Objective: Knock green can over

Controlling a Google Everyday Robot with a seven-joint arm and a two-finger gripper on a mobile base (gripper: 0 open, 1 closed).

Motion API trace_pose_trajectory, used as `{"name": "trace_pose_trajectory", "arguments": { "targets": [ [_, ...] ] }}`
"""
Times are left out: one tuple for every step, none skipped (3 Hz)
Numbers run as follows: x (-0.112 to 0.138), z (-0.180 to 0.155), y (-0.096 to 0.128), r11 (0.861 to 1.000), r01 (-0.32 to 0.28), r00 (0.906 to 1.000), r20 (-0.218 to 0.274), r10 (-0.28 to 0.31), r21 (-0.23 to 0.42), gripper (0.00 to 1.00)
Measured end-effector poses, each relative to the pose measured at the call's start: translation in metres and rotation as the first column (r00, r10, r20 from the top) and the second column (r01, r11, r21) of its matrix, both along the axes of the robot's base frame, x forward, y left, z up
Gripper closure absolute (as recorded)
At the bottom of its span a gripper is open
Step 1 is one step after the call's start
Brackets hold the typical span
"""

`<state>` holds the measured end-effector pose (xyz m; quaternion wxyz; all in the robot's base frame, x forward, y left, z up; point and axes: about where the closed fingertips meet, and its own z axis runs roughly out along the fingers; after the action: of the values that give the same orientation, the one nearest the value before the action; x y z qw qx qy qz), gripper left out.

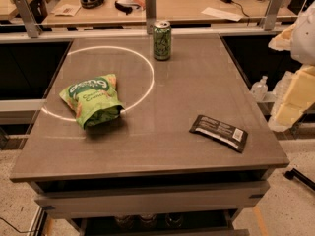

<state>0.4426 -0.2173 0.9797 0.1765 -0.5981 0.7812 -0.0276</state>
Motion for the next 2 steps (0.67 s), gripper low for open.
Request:
{"name": "trace_pose_trajectory", "arguments": {
  "targets": [
    [0.009,0.002,-0.003,0.997,0.002,0.9999,0.016,-0.003,0.08,0.0],
    [0.022,-0.002,-0.011,0.972,0.003,0.9997,0.022,-0.008,0.234,0.0]
  ]
}}
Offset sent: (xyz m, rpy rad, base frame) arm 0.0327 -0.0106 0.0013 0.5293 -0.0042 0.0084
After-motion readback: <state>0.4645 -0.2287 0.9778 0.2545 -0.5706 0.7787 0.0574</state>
